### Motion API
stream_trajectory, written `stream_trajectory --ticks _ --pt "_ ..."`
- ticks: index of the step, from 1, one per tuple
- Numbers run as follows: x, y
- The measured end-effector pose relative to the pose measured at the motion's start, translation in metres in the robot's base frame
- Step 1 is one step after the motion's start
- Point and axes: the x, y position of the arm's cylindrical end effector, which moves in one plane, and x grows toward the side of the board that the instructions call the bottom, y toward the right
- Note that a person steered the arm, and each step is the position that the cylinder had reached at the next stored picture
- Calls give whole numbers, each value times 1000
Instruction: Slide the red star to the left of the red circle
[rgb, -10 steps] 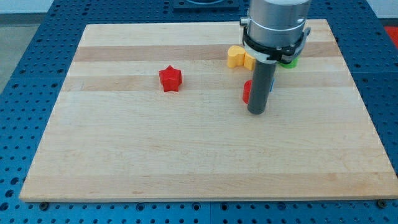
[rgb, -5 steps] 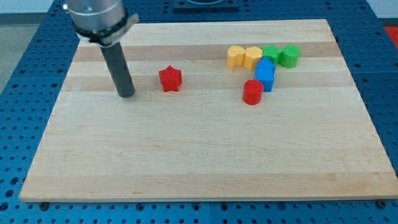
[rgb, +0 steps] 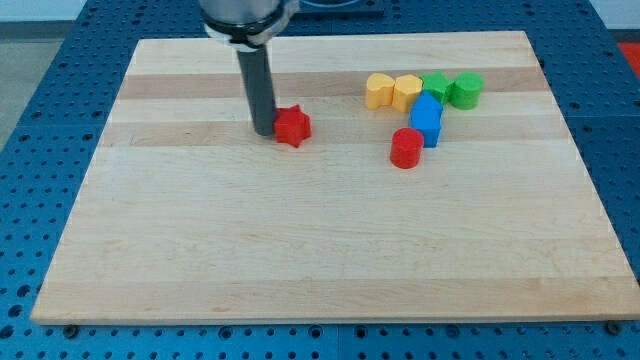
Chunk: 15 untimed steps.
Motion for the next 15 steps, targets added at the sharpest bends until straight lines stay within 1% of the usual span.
stream_trajectory --ticks 3,5,7,9,10,12,15 --pt "8 60" --pt "8 60" --pt "-9 60" --pt "-10 64" --pt "-6 67" --pt "13 71" --pt "8 81"
